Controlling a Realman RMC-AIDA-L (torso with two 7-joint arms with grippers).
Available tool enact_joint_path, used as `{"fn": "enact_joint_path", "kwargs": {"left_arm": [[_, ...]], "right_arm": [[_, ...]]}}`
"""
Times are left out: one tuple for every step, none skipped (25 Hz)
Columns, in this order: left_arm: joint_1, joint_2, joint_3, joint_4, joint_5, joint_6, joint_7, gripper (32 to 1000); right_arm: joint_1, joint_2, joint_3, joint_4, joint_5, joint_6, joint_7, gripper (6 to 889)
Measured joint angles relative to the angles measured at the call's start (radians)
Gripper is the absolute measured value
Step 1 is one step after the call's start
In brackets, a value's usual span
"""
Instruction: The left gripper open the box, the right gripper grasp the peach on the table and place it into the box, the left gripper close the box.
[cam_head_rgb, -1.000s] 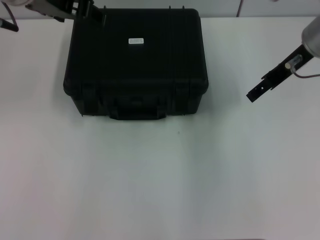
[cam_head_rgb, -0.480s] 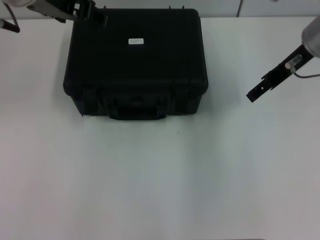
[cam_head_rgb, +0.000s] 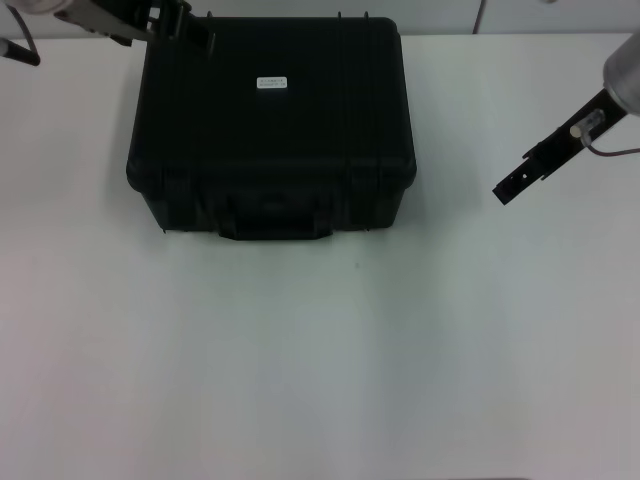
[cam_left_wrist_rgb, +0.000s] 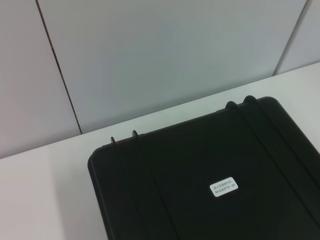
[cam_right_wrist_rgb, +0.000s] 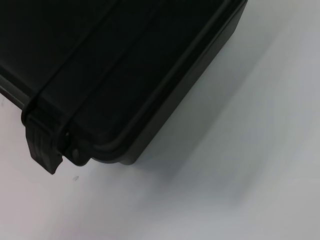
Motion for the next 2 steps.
{"fn": "enact_joint_path", "kwargs": {"left_arm": [[0.000,0.0000,0.000,0.000,0.000,0.000,0.000,836],[0.000,0.0000,0.000,0.000,0.000,0.000,0.000,836]], "right_arm": [[0.000,0.000,0.000,0.000,0.000,0.000,0.000,866],[0.000,0.000,0.000,0.000,0.000,0.000,0.000,866]]}}
